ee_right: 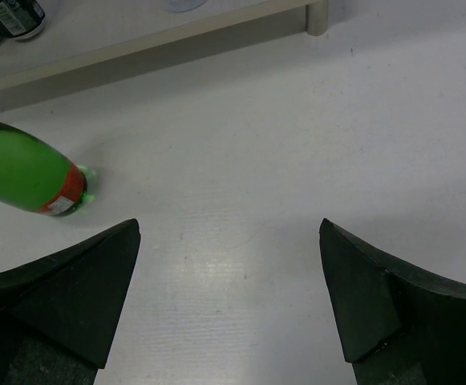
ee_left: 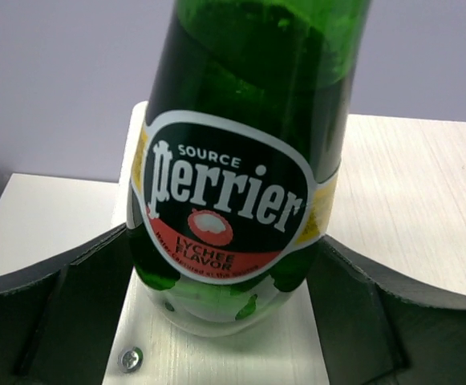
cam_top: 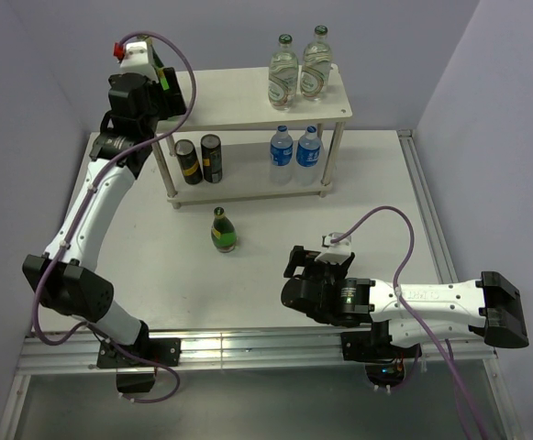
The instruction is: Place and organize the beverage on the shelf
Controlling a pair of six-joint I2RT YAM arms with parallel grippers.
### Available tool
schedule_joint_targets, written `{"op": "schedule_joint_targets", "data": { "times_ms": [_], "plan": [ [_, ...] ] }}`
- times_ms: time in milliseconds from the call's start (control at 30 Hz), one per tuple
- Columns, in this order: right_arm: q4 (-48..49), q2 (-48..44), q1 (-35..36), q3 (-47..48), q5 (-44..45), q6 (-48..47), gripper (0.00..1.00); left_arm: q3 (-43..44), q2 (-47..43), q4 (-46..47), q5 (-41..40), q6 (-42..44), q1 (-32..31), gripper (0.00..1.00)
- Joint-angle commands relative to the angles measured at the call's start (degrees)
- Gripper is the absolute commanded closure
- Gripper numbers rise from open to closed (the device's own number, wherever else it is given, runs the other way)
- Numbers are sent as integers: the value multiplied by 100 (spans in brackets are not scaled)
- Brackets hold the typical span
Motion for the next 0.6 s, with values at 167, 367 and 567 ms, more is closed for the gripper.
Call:
{"op": "schedule_joint_targets", "data": {
  "times_ms": [167, 367, 567],
  "plan": [
    [-70, -91, -33, -39, 266, 172, 0, -136, -408, 426, 107, 0, 17, 3],
    [-88, -108, -24, -39, 283, 189, 0, -276, -610, 356, 19, -35, 17, 1],
    [-114, -91, -24, -13, 301, 207, 0, -478, -891, 215, -25, -79, 17, 1]
  ]
}}
